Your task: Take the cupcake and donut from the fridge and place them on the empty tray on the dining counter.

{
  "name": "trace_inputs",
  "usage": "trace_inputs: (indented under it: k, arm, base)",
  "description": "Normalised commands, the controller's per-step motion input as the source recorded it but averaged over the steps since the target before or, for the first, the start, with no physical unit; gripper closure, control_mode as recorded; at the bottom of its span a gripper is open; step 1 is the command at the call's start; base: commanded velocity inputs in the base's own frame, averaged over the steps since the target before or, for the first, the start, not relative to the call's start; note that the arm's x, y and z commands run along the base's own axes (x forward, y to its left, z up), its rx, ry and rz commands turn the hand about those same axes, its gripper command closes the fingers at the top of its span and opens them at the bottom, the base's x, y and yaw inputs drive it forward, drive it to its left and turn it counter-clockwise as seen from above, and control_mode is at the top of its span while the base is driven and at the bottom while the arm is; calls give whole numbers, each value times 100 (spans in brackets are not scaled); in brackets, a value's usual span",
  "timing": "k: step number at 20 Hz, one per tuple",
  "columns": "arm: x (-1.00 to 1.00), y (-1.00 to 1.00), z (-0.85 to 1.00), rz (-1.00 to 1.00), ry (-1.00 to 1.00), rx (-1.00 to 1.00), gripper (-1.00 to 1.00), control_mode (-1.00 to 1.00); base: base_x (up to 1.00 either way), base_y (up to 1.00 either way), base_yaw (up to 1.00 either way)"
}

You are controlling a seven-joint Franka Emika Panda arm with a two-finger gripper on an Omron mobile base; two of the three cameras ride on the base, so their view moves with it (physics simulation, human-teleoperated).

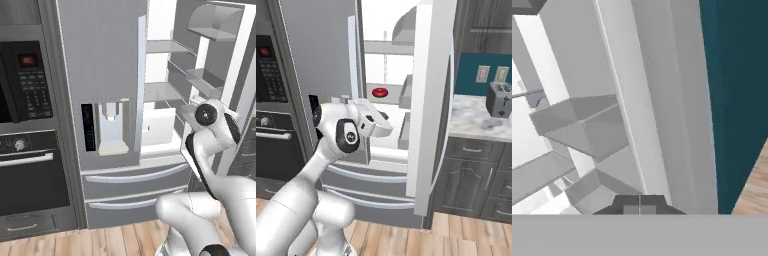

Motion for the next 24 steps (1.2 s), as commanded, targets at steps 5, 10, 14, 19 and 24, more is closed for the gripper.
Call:
trace_inputs:
  k: [5,10,14,19,24]
  arm:
    - [-71,95,43,47,24,1,100,-100]
    - [-2,100,0,47,-4,-4,100,-100]
    - [-2,98,0,17,-45,-14,100,-100]
    - [13,77,-10,3,-35,-3,100,-100]
    - [72,38,-21,-2,-4,-6,100,-100]
  base:
    - [0,0,0]
    - [0,0,0]
    - [0,0,0]
    - [0,0,0]
    - [0,0,0]
